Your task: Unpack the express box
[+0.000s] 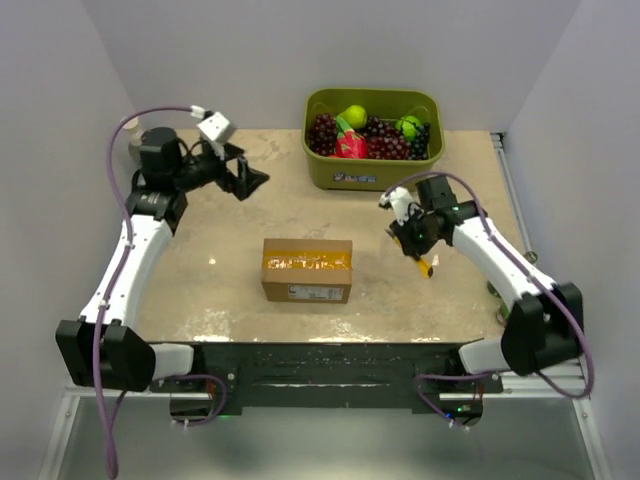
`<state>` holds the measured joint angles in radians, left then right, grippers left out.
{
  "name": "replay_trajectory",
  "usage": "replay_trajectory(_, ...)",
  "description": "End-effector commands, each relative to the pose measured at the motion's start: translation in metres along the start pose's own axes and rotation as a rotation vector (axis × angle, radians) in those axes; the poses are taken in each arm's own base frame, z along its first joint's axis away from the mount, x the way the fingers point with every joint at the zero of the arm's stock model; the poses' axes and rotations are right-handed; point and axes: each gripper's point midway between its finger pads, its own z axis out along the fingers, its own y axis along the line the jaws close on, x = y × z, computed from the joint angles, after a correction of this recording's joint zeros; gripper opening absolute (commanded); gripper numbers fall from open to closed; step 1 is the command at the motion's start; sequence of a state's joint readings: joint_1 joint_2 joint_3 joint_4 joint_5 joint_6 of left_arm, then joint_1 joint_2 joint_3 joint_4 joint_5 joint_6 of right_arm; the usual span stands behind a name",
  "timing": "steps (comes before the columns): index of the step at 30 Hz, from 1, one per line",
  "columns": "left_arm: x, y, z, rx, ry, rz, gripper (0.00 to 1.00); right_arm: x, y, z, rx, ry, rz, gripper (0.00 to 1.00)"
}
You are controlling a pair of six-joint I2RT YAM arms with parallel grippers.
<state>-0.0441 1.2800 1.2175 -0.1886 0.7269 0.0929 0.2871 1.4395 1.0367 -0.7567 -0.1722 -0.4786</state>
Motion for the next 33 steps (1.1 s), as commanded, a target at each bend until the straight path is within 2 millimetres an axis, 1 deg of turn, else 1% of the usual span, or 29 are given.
replay_trajectory(1, -0.029, -0.078, 0.012, 0.282, -0.036, 0.084, 0.98, -0.081, 0.003, -0.095, 0.115, -0.324, -0.244, 0.08)
replay_trajectory(2, -0.031, -0.096, 0.017, 0.326, -0.039, 0.071, 0.99, -0.098, 0.010, -0.116, 0.160, -0.408, -0.337, 0.08)
replay_trajectory(4, -0.047, -0.108, 0.026, 0.365, -0.079, 0.060, 0.99, -0.113, 0.007, -0.138, 0.272, -0.471, -0.414, 0.08)
replay_trajectory(5, -0.053, -0.124, 0.028, 0.424, -0.083, 0.000, 0.99, -0.130, 0.011, -0.150, 0.322, -0.528, -0.492, 0.08)
replay_trajectory(6, -0.065, -0.130, 0.030, 0.453, -0.119, 0.005, 0.98, -0.135, 0.012, -0.160, 0.360, -0.557, -0.527, 0.08)
replay_trajectory(7, -0.076, -0.137, 0.034, 0.488, -0.133, 0.005, 0.98, -0.139, 0.008, -0.165, 0.408, -0.556, -0.553, 0.08)
replay_trajectory(8, -0.080, -0.155, 0.036, 0.547, -0.137, 0.017, 0.98, -0.151, 0.008, -0.175, 0.465, -0.587, -0.608, 0.08)
replay_trajectory(9, -0.084, -0.163, 0.037, 0.578, -0.139, 0.030, 0.97, -0.154, 0.005, -0.180, 0.502, -0.592, -0.630, 0.08)
replay_trajectory(10, -0.090, -0.179, 0.038, 0.631, -0.147, 0.051, 0.97, -0.158, 0.003, -0.188, 0.535, -0.603, -0.652, 0.08)
replay_trajectory(11, -0.091, -0.186, 0.039, 0.656, -0.148, 0.068, 0.95, -0.166, 0.003, -0.197, 0.573, -0.622, -0.711, 0.08)
replay_trajectory(12, -0.092, -0.192, 0.040, 0.675, -0.149, 0.076, 0.95, -0.168, 0.004, -0.201, 0.596, -0.629, -0.738, 0.08)
replay_trajectory(13, -0.094, -0.204, 0.041, 0.708, -0.151, 0.088, 0.95, -0.171, 0.004, -0.205, 0.621, -0.637, -0.765, 0.08)
replay_trajectory(14, -0.091, -0.209, 0.041, 0.727, -0.149, 0.106, 0.93, -0.176, 0.004, -0.212, 0.663, -0.640, -0.811, 0.07)
replay_trajectory(15, -0.089, -0.214, 0.043, 0.742, -0.143, 0.108, 0.92, -0.178, 0.004, -0.214, 0.676, -0.638, -0.831, 0.07)
replay_trajectory(16, -0.087, -0.222, 0.043, 0.762, -0.137, 0.106, 0.91, -0.179, 0.004, -0.216, 0.685, -0.639, -0.845, 0.07)
replay_trajectory(19, -0.082, -0.224, 0.056, 0.698, -0.134, 0.136, 0.90, -0.187, 0.009, -0.225, 0.696, -0.672, -0.864, 0.07)
replay_trajectory(20, -0.083, -0.210, 0.068, 0.593, -0.131, 0.130, 0.92, -0.189, 0.014, -0.228, 0.685, -0.687, -0.871, 0.07)
replay_trajectory(23, -0.083, -0.197, 0.078, 0.508, -0.126, 0.126, 0.94, -0.192, 0.022, -0.236, 0.686, -0.715, -0.892, 0.06)
replay_trajectory(25, -0.083, -0.194, 0.079, 0.495, -0.130, 0.125, 0.94, -0.191, 0.025, -0.236, 0.688, -0.719, -0.910, 0.06)
replay_trajectory(26, -0.085, -0.197, 0.079, 0.507, -0.137, 0.125, 0.94, -0.192, 0.026, -0.240, 0.702, -0.729, -0.927, 0.07)
replay_trajectory(27, -0.084, -0.198, 0.079, 0.514, -0.137, 0.118, 0.94, -0.190, 0.026, -0.237, 0.710, -0.721, -0.935, 0.07)
replay_trajectory(29, -0.087, -0.200, 0.080, 0.528, -0.155, 0.114, 0.94, -0.191, 0.029, -0.239, 0.726, -0.731, -0.962, 0.07)
replay_trajectory(31, -0.083, -0.203, 0.082, 0.548, -0.141, 0.082, 0.94, -0.191, 0.032, -0.239, 0.726, -0.743, -0.967, 0.06)
replay_trajectory(33, -0.082, -0.204, 0.086, 0.558, -0.138, 0.082, 0.91, -0.196, 0.035, -0.243, 0.730, -0.760, -0.965, 0.06)
